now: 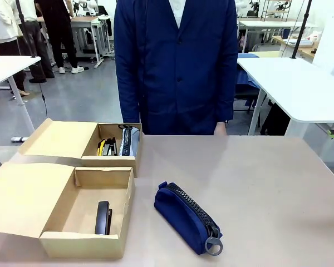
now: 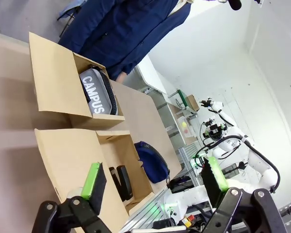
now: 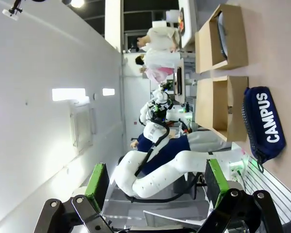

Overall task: Place items inside the box.
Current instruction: Pick up a Pencil pouch or Stapler and place it inside the Mailer Box closest to the robot.

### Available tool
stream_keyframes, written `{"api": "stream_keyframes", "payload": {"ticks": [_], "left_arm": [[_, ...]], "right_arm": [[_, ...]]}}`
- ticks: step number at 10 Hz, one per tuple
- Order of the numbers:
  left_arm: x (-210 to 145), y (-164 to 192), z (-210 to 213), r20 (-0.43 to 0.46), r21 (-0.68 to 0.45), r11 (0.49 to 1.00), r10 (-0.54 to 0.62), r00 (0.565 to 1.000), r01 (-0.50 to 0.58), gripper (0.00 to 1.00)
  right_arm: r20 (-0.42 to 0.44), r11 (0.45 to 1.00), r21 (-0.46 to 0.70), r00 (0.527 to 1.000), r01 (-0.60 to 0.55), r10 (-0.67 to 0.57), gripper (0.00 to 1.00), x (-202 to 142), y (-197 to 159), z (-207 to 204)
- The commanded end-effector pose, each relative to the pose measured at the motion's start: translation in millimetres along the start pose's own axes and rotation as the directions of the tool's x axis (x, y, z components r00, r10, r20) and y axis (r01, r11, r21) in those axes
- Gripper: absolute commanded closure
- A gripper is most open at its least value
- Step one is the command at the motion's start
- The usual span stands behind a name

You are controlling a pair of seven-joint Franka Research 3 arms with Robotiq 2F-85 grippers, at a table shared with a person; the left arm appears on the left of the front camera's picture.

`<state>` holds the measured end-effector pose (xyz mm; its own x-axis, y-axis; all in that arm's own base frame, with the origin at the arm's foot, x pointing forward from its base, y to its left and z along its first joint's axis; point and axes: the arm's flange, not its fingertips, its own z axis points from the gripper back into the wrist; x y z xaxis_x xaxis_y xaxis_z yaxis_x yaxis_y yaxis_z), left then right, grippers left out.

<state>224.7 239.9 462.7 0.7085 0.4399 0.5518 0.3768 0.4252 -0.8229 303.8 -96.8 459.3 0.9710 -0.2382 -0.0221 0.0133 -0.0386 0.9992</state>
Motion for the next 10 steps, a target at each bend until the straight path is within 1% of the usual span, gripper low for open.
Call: {"api": "stream_keyframes", "payload": {"ticks": [1,7,8,9,10], "left_arm": [[0.9,-0.8,-1.0,0.018,-0.021,1.000,-0.019,1.000,0.020,0.00],[0.9,-0.8,-1.0,0.018,-0.021,1.000,-0.019,1.000,0.020,0.00],[0.9,-0.8,-1.0,0.018,-0.021,1.000,-0.019,1.000,0.020,0.00],[0.9,-0.8,-1.0,0.018,-0.021,1.000,-0.019,1.000,0.020,0.00],[0.9,-0.8,-1.0,0.018,-0.021,1.000,-0.019,1.000,0.020,0.00]], "right_arm": [[0.007,1.000,0.023,1.000,0.019,-0.020,0.00,-0.1,7.1,-0.1],[0.007,1.000,0.023,1.000,0.019,-0.020,0.00,-0.1,7.1,-0.1],[0.002,1.000,0.000,1.000,0.000,0.000,0.00,0.0,0.0,0.5],[-0.017,0.999,-0.054,1.000,-0.003,0.002,0.00,-13.2,1.6,-11.0],[-0.084,0.982,-0.190,0.996,-0.006,-0.010,0.00,-9.9,9.1,-64.0]]}}
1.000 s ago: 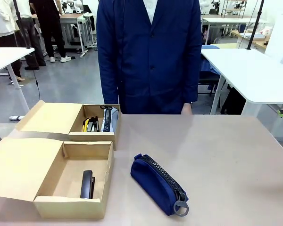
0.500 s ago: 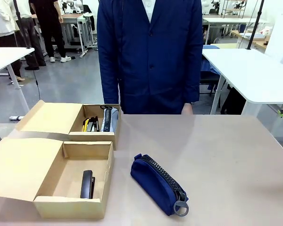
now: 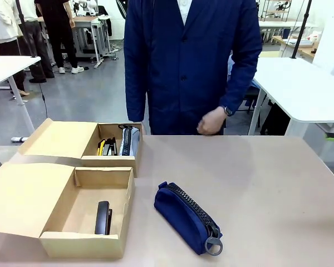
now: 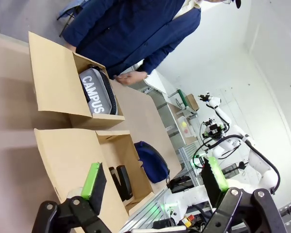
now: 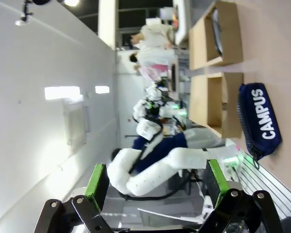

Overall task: Place items inside the box.
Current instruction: Pick up a Pencil pouch or Stapler and place it inside the Mailer Box closest to the robot.

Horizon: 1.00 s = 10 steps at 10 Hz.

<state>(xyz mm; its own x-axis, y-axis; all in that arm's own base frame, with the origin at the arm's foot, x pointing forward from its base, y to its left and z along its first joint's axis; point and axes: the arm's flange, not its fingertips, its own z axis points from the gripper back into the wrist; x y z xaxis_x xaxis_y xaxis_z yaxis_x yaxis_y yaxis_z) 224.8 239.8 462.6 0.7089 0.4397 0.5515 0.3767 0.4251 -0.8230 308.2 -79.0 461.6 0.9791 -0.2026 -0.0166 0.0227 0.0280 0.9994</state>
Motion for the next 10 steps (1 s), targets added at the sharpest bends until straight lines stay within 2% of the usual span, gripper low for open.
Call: {"api": "stream_keyframes", "payload": {"ticks": [1,2,3,4,5,6,7,8,9,10], "left_arm": [[0.9,-0.9,-0.9,0.019,-0.021,1.000,-0.020,1.000,0.020,0.00],[0.9,-0.9,-0.9,0.019,-0.021,1.000,-0.020,1.000,0.020,0.00],[0.9,-0.9,-0.9,0.019,-0.021,1.000,-0.020,1.000,0.020,0.00],[0.9,-0.9,-0.9,0.019,-0.021,1.000,-0.020,1.000,0.020,0.00],[0.9,-0.9,-0.9,0.019,-0.021,1.000,-0.020,1.000,0.020,0.00],[0.9,-0.9,-0.9,0.019,-0.021,1.000,-0.020,1.000,0.020,0.00],[0.9,-0.9,-0.9,0.019,-0.021,1.000,-0.020,1.000,0.020,0.00],[0.9,-0.9,-0.9,0.019,-0.021,1.000,-0.020,1.000,0.020,0.00],[0.9,-0.9,-0.9,0.019,-0.021,1.000,-0.020,1.000,0.020,0.00],[0.9,-0.9,-0.9,0.019,-0.021,1.000,-0.020,1.000,0.020,0.00]], "right_arm": [[-0.179,0.980,-0.197,0.984,-0.039,0.003,0.00,-8.7,19.8,-90.6],[-0.241,0.953,-0.295,0.971,-0.073,-0.001,0.00,-12.2,24.0,-127.0],[-0.318,0.901,-0.417,0.948,-0.120,-0.021,0.00,-21.3,21.1,-159.8],[-0.395,0.819,-0.549,0.916,-0.170,-0.074,0.00,-34.7,11.7,-188.1],[-0.347,0.754,-0.627,0.937,-0.197,-0.044,0.00,-39.7,7.8,-195.9],[-0.365,0.752,-0.596,0.929,-0.283,0.060,0.00,-45.1,16.5,-186.6],[-0.361,0.838,-0.524,0.931,-0.154,-0.055,0.00,-45.1,5.3,-202.2],[-0.361,0.838,-0.524,0.931,-0.154,-0.055,0.00,-45.1,5.3,-202.2],[-0.387,0.784,-0.578,0.922,-0.229,-0.017,0.00,-50.8,7.6,-208.2],[-0.382,0.678,-0.692,0.923,-0.249,-0.051,0.00,-46.7,1.1,-227.3]]}}
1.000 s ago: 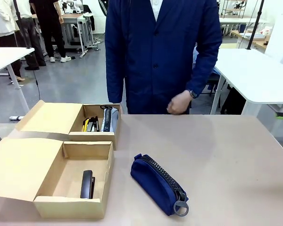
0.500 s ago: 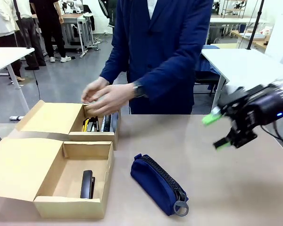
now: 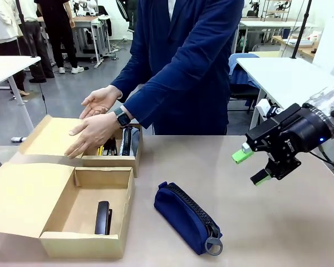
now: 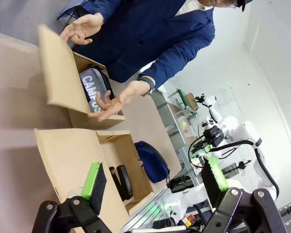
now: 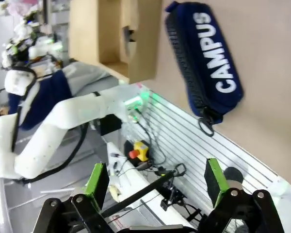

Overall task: Place items inside the box.
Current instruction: Pick up a Pencil pouch or Stapler and place it inside the Mailer Box closest to the robot.

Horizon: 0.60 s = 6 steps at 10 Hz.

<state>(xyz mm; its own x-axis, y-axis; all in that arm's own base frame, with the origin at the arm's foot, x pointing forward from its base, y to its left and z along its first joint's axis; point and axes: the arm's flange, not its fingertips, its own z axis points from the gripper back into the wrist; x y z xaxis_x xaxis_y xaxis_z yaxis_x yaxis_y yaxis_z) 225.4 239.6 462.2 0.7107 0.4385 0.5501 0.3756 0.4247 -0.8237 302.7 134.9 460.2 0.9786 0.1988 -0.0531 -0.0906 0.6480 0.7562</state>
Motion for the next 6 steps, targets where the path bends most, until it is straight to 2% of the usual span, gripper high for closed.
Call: {"api": "stream_keyframes", "payload": {"ticks": [1,3,6], "left_arm": [[0.7,-1.4,-0.2,0.021,-0.021,1.000,-0.021,1.000,0.021,0.00],[0.7,-1.4,-0.2,0.021,-0.021,1.000,-0.021,1.000,0.021,0.00],[0.7,-1.4,-0.2,0.021,-0.021,1.000,-0.021,1.000,0.021,0.00]], "right_arm": [[-0.026,0.972,-0.233,1.000,0.010,-0.017,0.00,24.5,17.1,-34.3],[-0.024,0.920,-0.393,1.000,-0.008,-0.002,0.00,49.3,27.3,-67.8],[-0.073,0.809,-0.586,0.997,-0.046,0.004,0.00,63.9,36.8,-130.9]]}}
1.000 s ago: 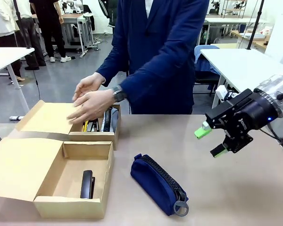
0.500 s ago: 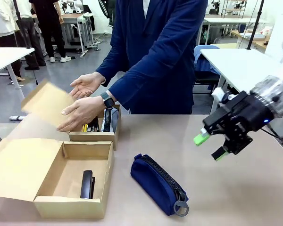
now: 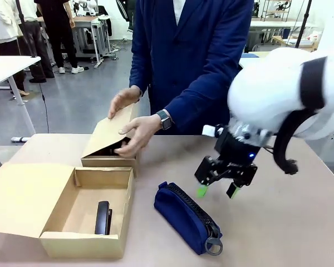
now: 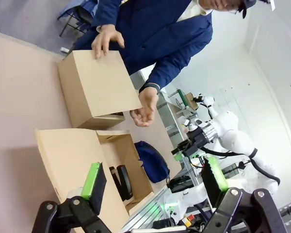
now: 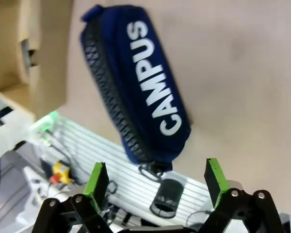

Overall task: Place items inside the box.
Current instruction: Pick up a Pencil pouch or Stapler and place it inside the Mailer Box closest to the robot.

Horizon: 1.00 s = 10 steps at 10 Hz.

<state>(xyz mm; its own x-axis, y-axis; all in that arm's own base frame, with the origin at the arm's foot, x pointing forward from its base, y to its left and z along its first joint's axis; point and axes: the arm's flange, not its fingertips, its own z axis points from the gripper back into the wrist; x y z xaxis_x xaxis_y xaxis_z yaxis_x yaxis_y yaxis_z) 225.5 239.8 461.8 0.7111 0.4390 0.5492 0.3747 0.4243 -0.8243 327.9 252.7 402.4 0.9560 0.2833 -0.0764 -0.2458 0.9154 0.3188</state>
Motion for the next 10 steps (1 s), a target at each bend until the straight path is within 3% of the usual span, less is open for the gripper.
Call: {"api": "stream_keyframes", "payload": {"ticks": [1,3,6,8,10], "left_arm": [[0.8,-1.8,-0.3,0.021,-0.021,1.000,-0.022,1.000,0.023,0.00],[0.8,-1.8,-0.3,0.021,-0.021,1.000,-0.022,1.000,0.023,0.00],[0.8,-1.8,-0.3,0.021,-0.021,1.000,-0.022,1.000,0.023,0.00],[0.8,-1.8,-0.3,0.021,-0.021,1.000,-0.022,1.000,0.023,0.00],[0.8,-1.8,-0.3,0.021,-0.021,1.000,-0.022,1.000,0.023,0.00]], "right_arm": [[-0.028,0.988,-0.156,0.999,0.011,-0.016,0.00,14.7,23.6,-22.3],[-0.018,0.977,-0.215,1.000,-0.003,0.000,0.00,8.6,38.6,-39.8],[0.008,0.984,-0.157,0.997,-0.080,0.083,0.00,-0.2,45.4,-45.4],[-0.071,0.976,-0.162,0.988,-0.148,0.138,0.00,6.1,48.6,-62.4],[-0.075,0.976,-0.144,0.985,-0.166,0.156,0.00,10.7,51.5,-73.5]]}}
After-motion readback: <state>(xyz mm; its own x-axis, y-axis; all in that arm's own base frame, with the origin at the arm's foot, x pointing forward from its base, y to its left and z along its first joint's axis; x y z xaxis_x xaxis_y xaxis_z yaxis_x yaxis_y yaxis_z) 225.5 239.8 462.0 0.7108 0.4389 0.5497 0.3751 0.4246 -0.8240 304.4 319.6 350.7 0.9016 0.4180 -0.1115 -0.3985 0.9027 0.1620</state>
